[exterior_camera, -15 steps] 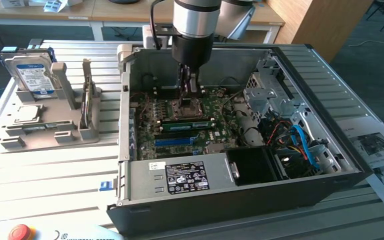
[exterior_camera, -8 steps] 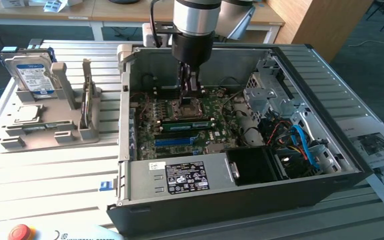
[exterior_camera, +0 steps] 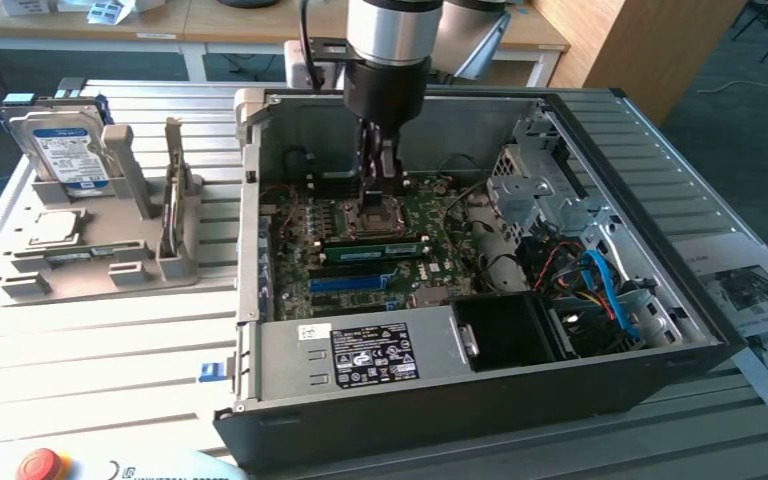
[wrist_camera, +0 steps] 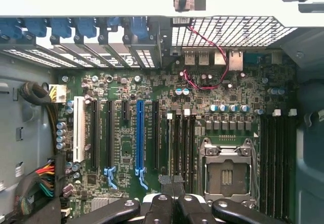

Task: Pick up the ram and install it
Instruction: 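Press down the ram until it locks into place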

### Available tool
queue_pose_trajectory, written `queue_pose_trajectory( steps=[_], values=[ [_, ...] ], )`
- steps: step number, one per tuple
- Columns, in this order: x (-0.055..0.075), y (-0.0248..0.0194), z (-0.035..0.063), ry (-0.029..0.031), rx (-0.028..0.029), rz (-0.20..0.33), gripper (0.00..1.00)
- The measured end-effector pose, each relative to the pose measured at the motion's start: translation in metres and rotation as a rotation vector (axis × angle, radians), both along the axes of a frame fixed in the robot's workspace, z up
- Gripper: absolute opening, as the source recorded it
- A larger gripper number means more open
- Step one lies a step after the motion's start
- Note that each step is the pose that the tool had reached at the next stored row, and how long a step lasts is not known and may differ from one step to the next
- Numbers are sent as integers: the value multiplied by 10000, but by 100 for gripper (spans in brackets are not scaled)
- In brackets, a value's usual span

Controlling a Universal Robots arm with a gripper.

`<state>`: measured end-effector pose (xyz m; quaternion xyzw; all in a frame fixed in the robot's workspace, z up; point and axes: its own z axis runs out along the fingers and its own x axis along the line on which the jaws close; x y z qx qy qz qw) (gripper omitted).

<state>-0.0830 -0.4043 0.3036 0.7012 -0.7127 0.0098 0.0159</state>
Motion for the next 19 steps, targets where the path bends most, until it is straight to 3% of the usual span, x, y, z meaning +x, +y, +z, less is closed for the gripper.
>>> queue_pose_trajectory(
  steps=[7,19],
  values=[
    [0,0,79,0,-1,0,10],
    [0,0,82,-1,0,0,10]
  ],
)
